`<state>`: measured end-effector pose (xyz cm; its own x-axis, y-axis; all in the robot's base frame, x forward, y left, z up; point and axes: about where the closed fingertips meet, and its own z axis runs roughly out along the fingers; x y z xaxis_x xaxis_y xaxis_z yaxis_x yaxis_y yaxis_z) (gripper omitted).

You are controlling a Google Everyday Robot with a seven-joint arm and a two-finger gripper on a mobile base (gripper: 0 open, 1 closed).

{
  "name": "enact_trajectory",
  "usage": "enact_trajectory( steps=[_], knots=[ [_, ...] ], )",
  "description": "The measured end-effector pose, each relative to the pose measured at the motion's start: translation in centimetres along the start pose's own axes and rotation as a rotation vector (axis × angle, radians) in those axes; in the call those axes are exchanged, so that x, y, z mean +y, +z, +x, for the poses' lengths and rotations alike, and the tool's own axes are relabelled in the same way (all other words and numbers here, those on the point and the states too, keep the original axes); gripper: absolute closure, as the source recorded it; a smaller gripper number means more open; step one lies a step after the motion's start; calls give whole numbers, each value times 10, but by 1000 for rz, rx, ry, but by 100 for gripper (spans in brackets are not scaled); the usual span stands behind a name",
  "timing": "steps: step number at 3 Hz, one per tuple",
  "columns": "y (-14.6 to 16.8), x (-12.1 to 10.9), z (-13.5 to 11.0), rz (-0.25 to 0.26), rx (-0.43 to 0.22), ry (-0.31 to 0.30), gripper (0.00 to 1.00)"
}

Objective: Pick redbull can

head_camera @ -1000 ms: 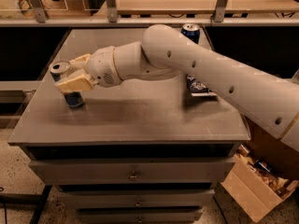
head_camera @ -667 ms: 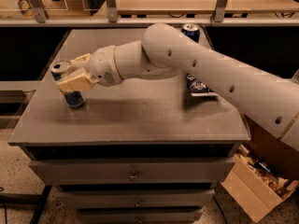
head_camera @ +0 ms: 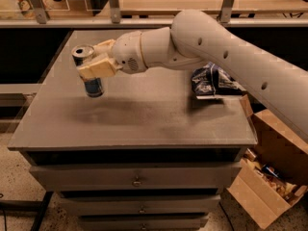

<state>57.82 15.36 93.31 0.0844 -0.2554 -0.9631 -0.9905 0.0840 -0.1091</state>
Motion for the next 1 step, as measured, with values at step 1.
enact_trajectory(
  steps=[1],
  knots=[
    [-2, -2, -1, 4, -1, -1, 100]
  ],
)
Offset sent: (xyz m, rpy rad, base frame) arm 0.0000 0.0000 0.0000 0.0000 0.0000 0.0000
